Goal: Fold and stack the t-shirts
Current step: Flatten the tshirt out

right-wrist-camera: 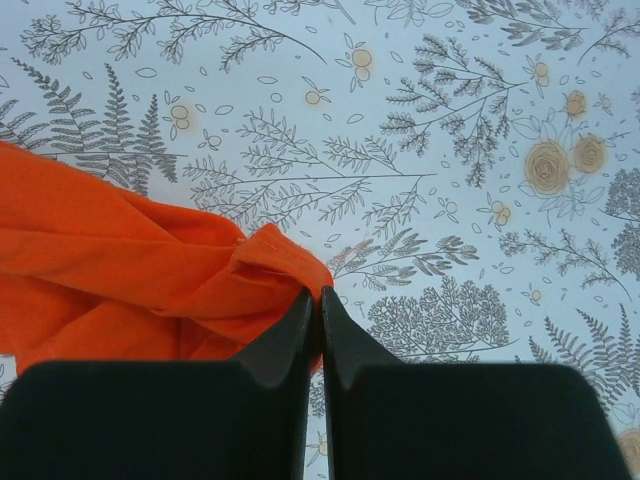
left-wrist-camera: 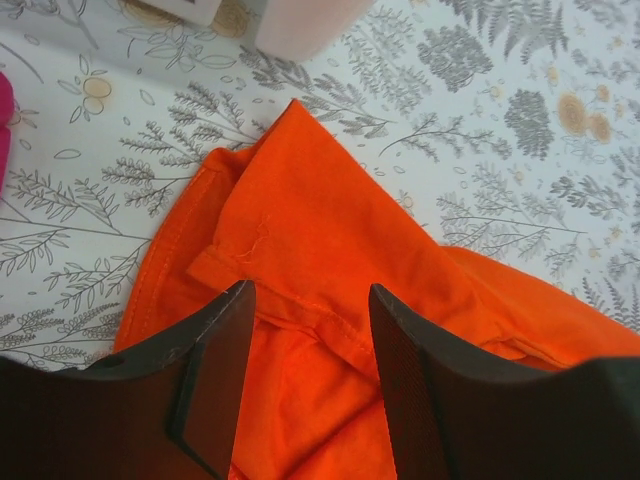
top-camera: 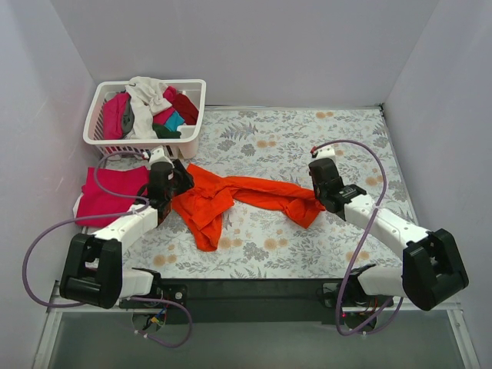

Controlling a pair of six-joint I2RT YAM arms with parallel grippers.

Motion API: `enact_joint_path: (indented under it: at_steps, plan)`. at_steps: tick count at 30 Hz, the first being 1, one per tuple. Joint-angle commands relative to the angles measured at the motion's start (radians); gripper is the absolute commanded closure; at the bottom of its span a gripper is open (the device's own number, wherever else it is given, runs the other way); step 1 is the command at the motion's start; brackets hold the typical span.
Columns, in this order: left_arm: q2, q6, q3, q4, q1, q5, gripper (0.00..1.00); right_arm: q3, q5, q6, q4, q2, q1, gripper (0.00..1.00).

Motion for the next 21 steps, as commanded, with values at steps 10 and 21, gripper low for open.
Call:
enact_joint_path:
  at_steps: [10,21]
  plan:
    - [0.142,0.014,-0.010,0.152,0.007,-0.067,0.53,0.011,-0.083,0.008,0.081,0.009,-0.006,0.99]
    - [0.174,0.000,0.018,0.069,0.017,-0.170,0.53,0.000,-0.100,0.000,0.082,-0.009,-0.006,0.99]
